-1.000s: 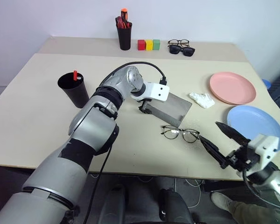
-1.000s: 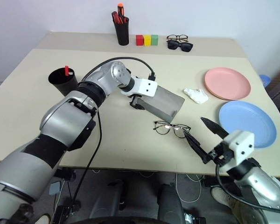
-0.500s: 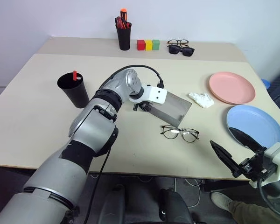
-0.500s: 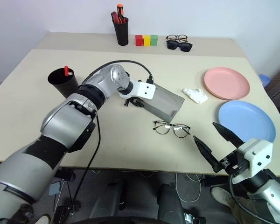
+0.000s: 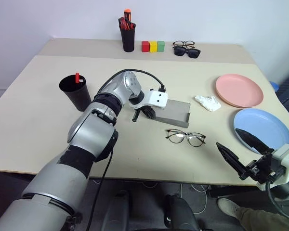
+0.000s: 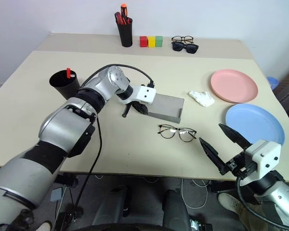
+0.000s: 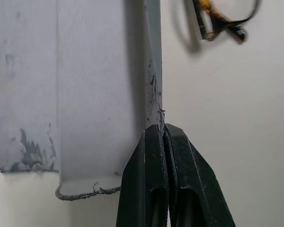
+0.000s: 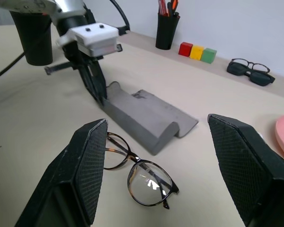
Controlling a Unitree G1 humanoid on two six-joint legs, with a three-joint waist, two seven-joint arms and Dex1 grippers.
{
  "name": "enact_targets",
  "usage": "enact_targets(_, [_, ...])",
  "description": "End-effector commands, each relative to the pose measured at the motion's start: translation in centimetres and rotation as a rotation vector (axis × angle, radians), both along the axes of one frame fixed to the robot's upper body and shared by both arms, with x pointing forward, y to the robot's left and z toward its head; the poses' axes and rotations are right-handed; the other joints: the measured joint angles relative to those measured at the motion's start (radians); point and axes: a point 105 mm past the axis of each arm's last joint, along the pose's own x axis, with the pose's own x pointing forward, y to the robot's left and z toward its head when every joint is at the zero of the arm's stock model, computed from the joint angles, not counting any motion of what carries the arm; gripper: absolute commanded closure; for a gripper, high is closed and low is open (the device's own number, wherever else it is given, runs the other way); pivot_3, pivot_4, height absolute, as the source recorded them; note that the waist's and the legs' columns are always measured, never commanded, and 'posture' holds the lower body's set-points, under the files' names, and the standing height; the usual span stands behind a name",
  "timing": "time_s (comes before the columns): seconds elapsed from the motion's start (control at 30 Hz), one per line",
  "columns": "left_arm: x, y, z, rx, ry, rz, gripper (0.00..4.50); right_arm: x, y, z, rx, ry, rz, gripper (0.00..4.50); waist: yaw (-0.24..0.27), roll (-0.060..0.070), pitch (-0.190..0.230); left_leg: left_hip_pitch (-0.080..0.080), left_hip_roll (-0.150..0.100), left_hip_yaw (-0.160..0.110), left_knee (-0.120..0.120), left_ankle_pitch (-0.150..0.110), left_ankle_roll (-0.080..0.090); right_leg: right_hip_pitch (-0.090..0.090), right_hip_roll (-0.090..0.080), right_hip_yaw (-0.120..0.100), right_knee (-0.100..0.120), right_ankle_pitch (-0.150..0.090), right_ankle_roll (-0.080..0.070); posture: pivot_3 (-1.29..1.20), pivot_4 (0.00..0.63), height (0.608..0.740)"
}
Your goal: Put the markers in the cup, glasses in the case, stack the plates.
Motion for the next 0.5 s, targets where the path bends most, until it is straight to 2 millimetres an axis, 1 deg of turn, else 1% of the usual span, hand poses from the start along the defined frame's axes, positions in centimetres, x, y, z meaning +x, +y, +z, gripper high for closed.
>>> enact_targets(0.03, [-0.6, 0.4, 0.9, -0.029, 0.03, -0.062, 4.47, 0.1, 0.3, 0.3, -0.002, -0.032, 0.016, 1.05, 0.0, 0.0, 0.0, 0.0, 0.0, 0.0, 0.0, 0.0, 0.0, 0.0, 0.0, 0.0, 0.0, 0.0, 0.0, 0.0, 0.15, 0.74])
enact_targets(0.3, [-1.5, 3.4, -0.6, 0.02, 0.142, -0.05, 4.47, 0.4, 0.7, -0.2, 0.01, -0.038, 0.028, 1.05, -0.001, 0.001, 0.0, 0.0, 0.0, 0.0, 0.001, 0.0, 0.0, 0.0, 0.0, 0.0, 0.001, 0.0, 0.0, 0.0, 0.15, 0.74])
enact_targets(0.4, [-1.8, 3.9, -1.0, 0.015, 0.164, -0.037, 4.47, 0.5, 0.8, -0.3, 0.014, -0.038, 0.03, 1.05, -0.001, 0.001, -0.001, 0.0, 0.0, 0.0, 0.001, 0.0, 0.0, 0.0, 0.0, 0.0, 0.001, 0.0, 0.0, 0.0, 0.15, 0.74])
enact_targets(0.5, [-1.8, 3.6, -1.2, -0.016, 0.171, 0.027, 4.47, 0.5, 1.0, -0.3, 0.015, -0.039, 0.029, 1.05, -0.001, 0.001, -0.001, 0.001, 0.0, 0.0, 0.001, 0.0, 0.0, 0.001, 0.0, 0.0, 0.002, 0.0, 0.0, 0.0, 0.15, 0.74])
